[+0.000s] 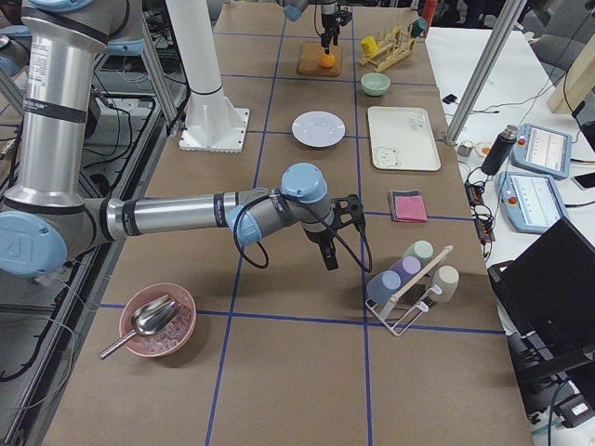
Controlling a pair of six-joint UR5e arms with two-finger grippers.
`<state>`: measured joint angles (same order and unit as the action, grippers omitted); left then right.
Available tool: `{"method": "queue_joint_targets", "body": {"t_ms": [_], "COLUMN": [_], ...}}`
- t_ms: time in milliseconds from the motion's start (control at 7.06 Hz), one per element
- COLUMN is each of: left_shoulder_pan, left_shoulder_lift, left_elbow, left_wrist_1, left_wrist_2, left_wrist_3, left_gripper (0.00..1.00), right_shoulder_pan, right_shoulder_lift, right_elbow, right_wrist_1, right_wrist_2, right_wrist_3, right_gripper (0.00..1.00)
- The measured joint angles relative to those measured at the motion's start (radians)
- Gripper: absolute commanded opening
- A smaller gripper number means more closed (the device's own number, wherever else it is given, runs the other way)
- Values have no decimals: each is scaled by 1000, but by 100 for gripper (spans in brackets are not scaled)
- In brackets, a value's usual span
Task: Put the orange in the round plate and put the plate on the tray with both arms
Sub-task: 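Lower the left gripper onto the orange on the wooden board and grasp it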
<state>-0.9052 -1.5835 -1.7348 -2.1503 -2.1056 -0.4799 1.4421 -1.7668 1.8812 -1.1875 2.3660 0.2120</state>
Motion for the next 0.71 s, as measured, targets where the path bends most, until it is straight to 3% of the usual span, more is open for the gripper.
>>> {"method": "queue_joint_targets", "body": {"t_ms": [567, 709], "left_shoulder_pan": [32, 42], "left_shoulder_lift": [-1, -1], "left_elbow": [59, 62], "left_wrist_1": [-50, -51], "left_wrist_2": [1, 1], "left_wrist_3": [-5, -5], "left_gripper": [98, 86], "right_shoulder_pan": [0, 0], "right_shoulder_lift": [-2, -2], "right_elbow": [-5, -6], "right_wrist_1": [0, 0], "right_wrist_2": [-2, -2], "right_wrist_3": [-5, -6], "right_gripper": [100, 100]}}
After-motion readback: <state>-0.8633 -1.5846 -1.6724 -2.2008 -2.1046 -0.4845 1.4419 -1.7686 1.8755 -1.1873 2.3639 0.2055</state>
